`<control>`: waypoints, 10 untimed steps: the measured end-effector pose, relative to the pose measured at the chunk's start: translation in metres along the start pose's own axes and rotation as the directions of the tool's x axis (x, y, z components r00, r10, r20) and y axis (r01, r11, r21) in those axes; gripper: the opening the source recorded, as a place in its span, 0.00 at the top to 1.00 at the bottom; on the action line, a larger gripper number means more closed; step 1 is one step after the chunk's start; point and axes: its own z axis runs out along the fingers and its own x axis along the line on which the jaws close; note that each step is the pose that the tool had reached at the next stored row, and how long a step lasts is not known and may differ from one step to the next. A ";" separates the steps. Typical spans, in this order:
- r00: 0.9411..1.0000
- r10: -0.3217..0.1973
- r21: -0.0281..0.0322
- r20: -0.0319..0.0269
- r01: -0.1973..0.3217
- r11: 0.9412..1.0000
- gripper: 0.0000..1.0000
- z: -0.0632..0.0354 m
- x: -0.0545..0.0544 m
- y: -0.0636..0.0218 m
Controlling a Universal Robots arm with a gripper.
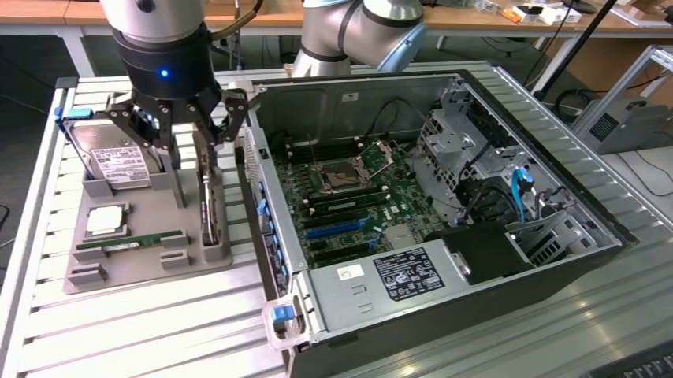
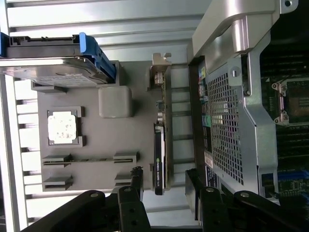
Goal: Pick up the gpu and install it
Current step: 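Pick up the gpu and move the gpu toward the slot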
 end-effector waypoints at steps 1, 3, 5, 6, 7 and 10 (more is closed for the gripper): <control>1.000 0.000 0.000 0.000 0.000 1.000 0.52 0.0011 0.000 -0.0001; 1.000 0.000 0.000 0.000 0.000 1.000 0.52 0.0022 0.000 -0.0002; 1.000 0.000 0.000 0.000 0.000 1.000 0.52 0.0040 0.000 -0.0003; 1.000 0.000 0.000 0.000 0.000 1.000 0.52 0.0051 0.000 -0.0004; 1.000 0.000 0.000 0.000 0.000 1.000 0.52 0.0059 0.000 -0.0005; 1.000 0.000 0.000 0.000 0.000 1.000 0.52 0.0073 0.000 -0.0007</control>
